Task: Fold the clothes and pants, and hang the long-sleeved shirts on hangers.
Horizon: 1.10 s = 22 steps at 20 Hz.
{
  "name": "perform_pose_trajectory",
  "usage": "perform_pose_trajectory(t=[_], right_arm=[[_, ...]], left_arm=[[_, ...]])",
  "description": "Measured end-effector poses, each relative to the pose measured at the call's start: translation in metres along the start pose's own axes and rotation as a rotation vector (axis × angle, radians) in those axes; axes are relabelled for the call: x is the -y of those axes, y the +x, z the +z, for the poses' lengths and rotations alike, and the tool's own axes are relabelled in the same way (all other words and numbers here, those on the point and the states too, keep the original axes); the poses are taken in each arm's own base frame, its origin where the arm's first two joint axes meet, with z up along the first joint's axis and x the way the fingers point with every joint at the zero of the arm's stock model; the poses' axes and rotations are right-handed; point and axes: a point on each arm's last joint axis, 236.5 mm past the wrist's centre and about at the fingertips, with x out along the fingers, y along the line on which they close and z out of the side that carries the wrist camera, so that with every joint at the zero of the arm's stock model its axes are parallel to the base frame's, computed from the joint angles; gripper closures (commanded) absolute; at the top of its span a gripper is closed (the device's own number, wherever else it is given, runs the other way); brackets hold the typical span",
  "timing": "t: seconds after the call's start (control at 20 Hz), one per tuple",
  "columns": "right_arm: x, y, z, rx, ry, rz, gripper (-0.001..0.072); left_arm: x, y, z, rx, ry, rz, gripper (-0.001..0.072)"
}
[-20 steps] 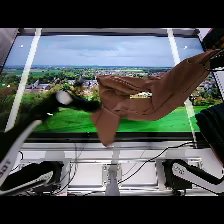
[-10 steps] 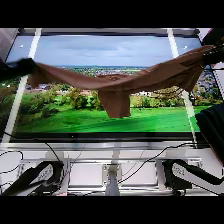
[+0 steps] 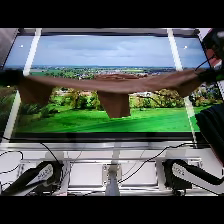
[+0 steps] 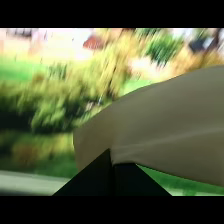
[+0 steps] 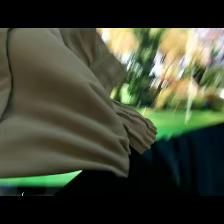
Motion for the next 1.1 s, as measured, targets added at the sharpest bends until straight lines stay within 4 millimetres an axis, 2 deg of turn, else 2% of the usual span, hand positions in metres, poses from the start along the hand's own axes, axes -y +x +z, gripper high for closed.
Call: perform_pose_trajectory(t=[0.15, 0.3, 0.45, 0.55, 0.6, 0.65, 0.7, 0.75, 0.8, 1.1], right_arm=[[-0.009, 0.014, -0.055, -0.208, 0.03, 0.057, 0.0679], [-0.021, 0.026, -0.112, -0.405, 0.063, 0.121, 0.0679], [-0.037, 0.033, -0.164, -0.576, 0.083, 0.185, 0.0679], [-0.05, 0.036, -0.186, -0.651, 0.085, 0.225, 0.0677], [-0.055, 0.037, -0.194, -0.675, 0.085, 0.242, 0.0654], [-0.058, 0.039, -0.199, -0.691, 0.086, 0.253, 0.0503], [-0.06, 0.04, -0.203, -0.701, 0.086, 0.259, 0.0284], [-0.062, 0.042, -0.205, -0.702, 0.086, 0.261, 0.0101], [-0.062, 0.045, -0.205, -0.697, 0.085, 0.261, 0.0053], [-0.06, 0.049, -0.204, -0.681, 0.085, 0.248, 0.0055]], left_arm=[[-0.014, 0.021, -0.06, -0.222, 0.029, 0.06, 0.0683], [-0.017, 0.04, -0.117, -0.416, 0.06, 0.07, 0.0683], [-0.015, 0.049, -0.16, -0.554, 0.075, 0.066, 0.0683], [-0.014, 0.05, -0.181, -0.622, 0.078, 0.059, 0.0682], [-0.013, 0.05, -0.188, -0.647, 0.08, 0.057, 0.0682], [-0.012, 0.05, -0.193, -0.664, 0.083, 0.054, 0.0652], [-0.012, 0.049, -0.196, -0.678, 0.083, 0.053, 0.0459], [-0.012, 0.049, -0.199, -0.689, 0.084, 0.053, 0.0133], [-0.012, 0.049, -0.201, -0.695, 0.084, 0.053, -0.0003], [-0.019, 0.047, -0.206, -0.717, 0.095, 0.082, 0.0005]])
